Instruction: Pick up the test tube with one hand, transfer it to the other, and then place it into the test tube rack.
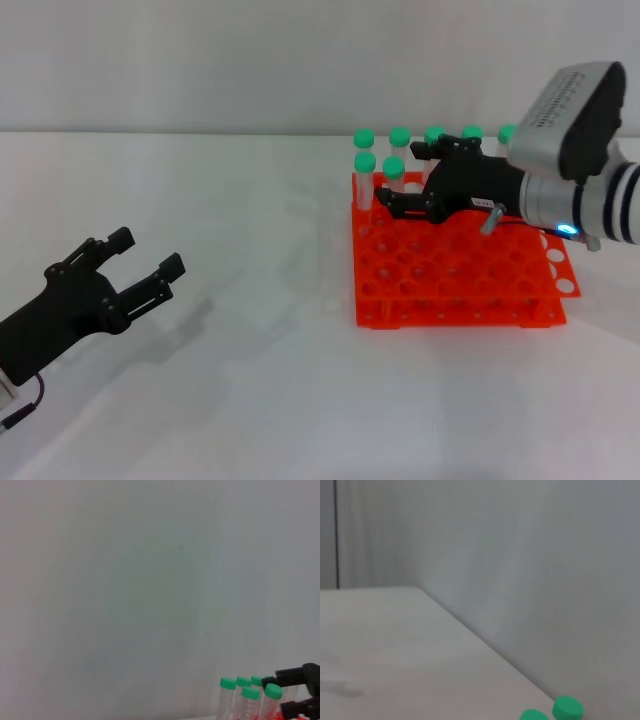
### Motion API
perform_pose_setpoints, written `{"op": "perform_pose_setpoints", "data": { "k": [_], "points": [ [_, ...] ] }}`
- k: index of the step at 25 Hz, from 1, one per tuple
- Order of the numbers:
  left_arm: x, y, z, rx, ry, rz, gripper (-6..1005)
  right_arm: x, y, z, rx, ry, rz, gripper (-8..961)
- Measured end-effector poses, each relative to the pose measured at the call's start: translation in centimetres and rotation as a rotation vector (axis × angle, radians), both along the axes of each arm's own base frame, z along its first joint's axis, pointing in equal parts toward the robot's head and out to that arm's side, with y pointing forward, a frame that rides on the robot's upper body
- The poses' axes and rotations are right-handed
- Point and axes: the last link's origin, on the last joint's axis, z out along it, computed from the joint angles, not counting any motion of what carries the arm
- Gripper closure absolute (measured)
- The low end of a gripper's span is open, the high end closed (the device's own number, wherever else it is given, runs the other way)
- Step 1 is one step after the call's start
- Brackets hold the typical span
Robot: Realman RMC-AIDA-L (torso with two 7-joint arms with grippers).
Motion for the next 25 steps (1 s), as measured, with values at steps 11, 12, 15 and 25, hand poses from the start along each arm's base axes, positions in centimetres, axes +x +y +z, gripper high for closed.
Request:
{"op": "perform_pose_setpoints", "data": {
  "k": [11,12,15,25],
  "points": [
    [-0.5,-0.2,0.8,0.052,0.006,0.015,123,4.2,-5.3,4.3,0.047,0.133,-0.002,102],
    [-0.6,-0.3,1.0,0.074,0.005,0.018,123,4.8,-5.7,4.9,0.054,0.152,-0.008,103],
    [-1.0,-0.6,1.4,0.148,0.008,0.028,124,7.5,-7.1,7.3,0.107,0.247,-0.041,106],
    [-2.3,-1.8,3.2,0.376,-0.060,0.113,124,18.3,-15.6,13.8,0.518,0.573,-0.113,106]
  ]
}}
